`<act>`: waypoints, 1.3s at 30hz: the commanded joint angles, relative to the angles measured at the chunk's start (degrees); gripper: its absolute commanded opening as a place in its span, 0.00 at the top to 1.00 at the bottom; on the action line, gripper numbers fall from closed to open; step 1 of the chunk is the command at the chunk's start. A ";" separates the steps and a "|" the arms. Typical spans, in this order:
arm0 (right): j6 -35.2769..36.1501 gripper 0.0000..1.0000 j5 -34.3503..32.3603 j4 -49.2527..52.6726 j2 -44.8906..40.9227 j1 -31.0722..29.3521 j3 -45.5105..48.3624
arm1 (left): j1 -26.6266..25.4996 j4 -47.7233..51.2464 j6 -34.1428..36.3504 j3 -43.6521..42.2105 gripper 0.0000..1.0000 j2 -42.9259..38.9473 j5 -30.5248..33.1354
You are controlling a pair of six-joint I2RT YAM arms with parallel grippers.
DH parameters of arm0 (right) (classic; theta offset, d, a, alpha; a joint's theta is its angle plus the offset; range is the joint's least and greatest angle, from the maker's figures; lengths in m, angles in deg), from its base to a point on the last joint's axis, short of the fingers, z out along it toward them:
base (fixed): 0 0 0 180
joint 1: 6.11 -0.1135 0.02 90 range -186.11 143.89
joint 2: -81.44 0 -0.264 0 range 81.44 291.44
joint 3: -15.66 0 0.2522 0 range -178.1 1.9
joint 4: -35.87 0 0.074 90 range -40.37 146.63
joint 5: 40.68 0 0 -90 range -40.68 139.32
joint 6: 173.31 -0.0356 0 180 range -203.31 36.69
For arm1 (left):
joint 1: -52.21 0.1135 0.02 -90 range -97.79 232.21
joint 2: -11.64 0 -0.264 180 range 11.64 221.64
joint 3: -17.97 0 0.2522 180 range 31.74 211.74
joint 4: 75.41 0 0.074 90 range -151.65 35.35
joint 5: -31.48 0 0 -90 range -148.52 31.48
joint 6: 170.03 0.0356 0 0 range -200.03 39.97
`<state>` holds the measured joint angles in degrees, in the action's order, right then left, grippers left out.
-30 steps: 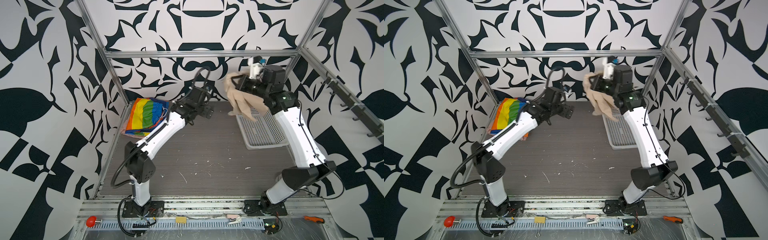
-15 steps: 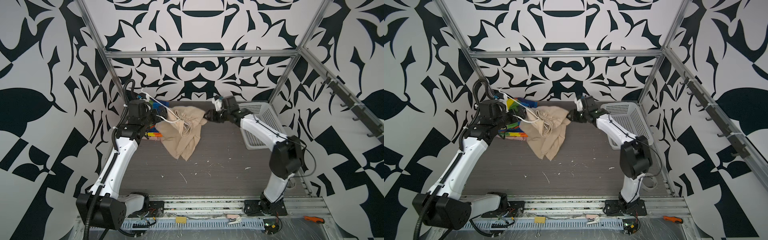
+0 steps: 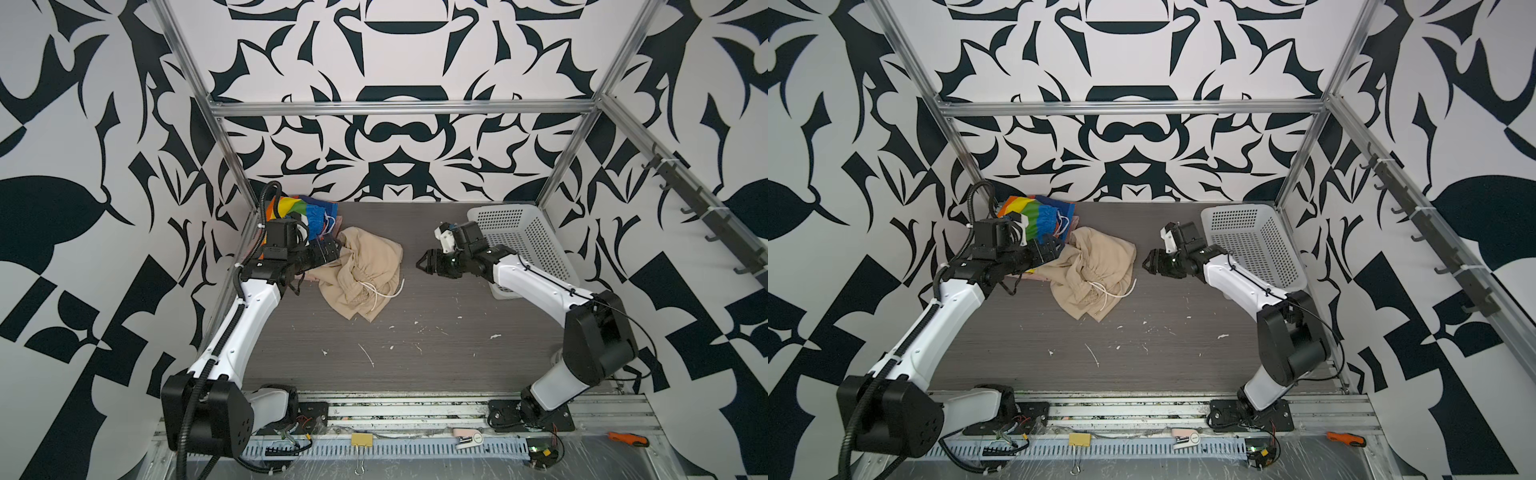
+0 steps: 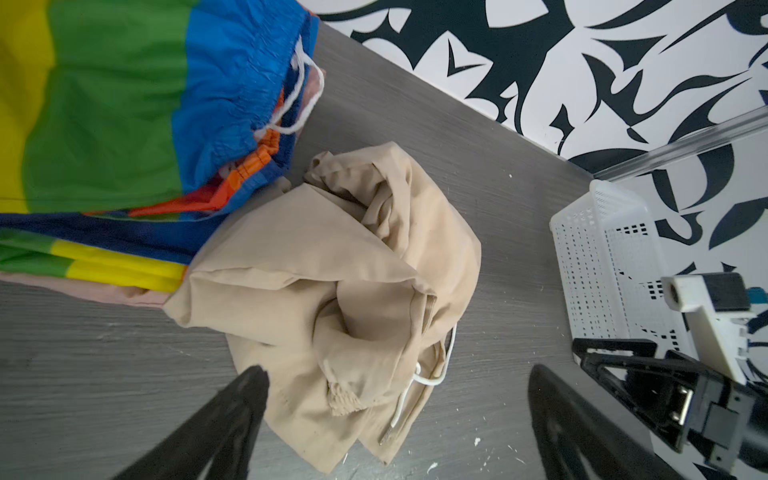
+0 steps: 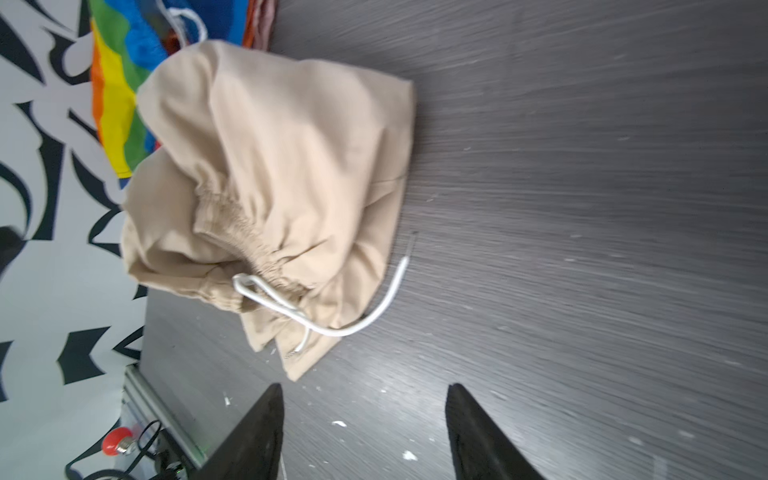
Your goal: Fold and stack the shorts
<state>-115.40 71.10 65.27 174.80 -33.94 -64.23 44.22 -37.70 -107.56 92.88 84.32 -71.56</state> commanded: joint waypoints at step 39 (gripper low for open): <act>9.85 1.00 -8.54 18.04 1.26 19.66 -21.99 | 5.48 -10.51 -15.07 4.67 0.90 16.66 -24.31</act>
<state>-110.99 65.86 75.54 175.13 -15.67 -85.04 46.18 -43.12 -116.26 100.71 99.80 -91.87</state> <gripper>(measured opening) 0.045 0.083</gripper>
